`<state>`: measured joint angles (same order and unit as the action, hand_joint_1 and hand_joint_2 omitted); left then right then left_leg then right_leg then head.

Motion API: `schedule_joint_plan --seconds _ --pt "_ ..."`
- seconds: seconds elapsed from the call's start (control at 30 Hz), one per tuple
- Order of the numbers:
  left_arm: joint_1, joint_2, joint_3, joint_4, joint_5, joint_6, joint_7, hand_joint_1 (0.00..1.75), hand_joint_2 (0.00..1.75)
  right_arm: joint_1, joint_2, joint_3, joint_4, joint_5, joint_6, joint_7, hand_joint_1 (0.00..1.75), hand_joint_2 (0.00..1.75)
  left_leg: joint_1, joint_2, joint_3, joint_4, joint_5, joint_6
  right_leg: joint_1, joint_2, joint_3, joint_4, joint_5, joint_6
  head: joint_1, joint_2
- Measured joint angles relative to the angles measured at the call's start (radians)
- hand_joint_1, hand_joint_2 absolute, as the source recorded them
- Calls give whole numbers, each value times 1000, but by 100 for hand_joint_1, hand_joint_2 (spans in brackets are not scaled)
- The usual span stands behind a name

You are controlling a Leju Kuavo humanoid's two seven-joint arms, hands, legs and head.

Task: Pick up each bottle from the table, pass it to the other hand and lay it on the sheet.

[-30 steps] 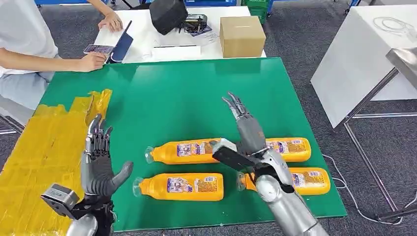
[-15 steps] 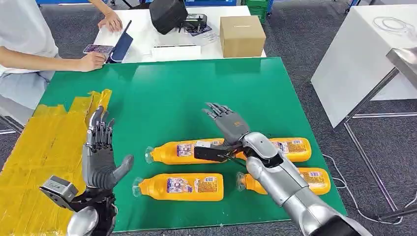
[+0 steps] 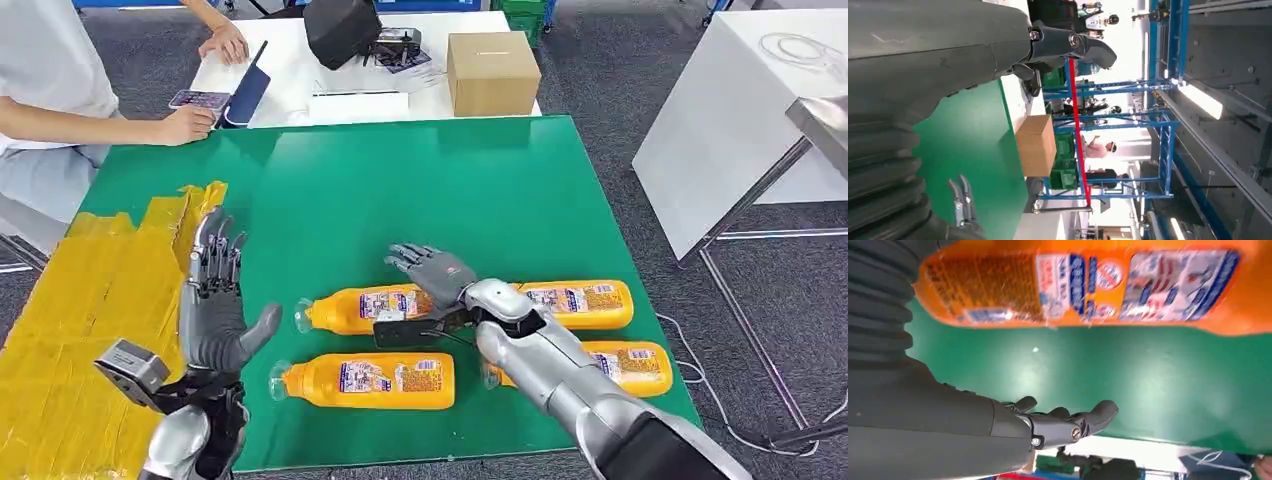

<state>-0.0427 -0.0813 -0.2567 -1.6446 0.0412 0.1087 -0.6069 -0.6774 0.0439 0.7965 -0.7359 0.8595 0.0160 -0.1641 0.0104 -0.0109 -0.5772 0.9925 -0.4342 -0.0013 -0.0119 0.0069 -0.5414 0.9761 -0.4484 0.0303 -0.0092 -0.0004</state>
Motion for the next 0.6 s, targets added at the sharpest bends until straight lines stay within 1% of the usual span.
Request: schedule_joint_plan --seconds 0.23,0.37,0.6 --pt "-12 0 -8 17 3 2 0 0 175 -13 19 21 45 -20 21 -4 0 175 0 0 0 0 0 0 0 0 0 0 0 0 0 0" --pt "-16 0 -15 25 2 8 0 0 175 -20 29 31 80 -28 21 22 0 175 0 0 0 0 0 0 0 0 0 0 0 0 0 0" --pt "-27 -3 -24 39 2 14 0 0 175 -39 45 63 154 2 37 84 0 175 0 0 0 0 0 0 0 0 0 0 0 0 0 0"
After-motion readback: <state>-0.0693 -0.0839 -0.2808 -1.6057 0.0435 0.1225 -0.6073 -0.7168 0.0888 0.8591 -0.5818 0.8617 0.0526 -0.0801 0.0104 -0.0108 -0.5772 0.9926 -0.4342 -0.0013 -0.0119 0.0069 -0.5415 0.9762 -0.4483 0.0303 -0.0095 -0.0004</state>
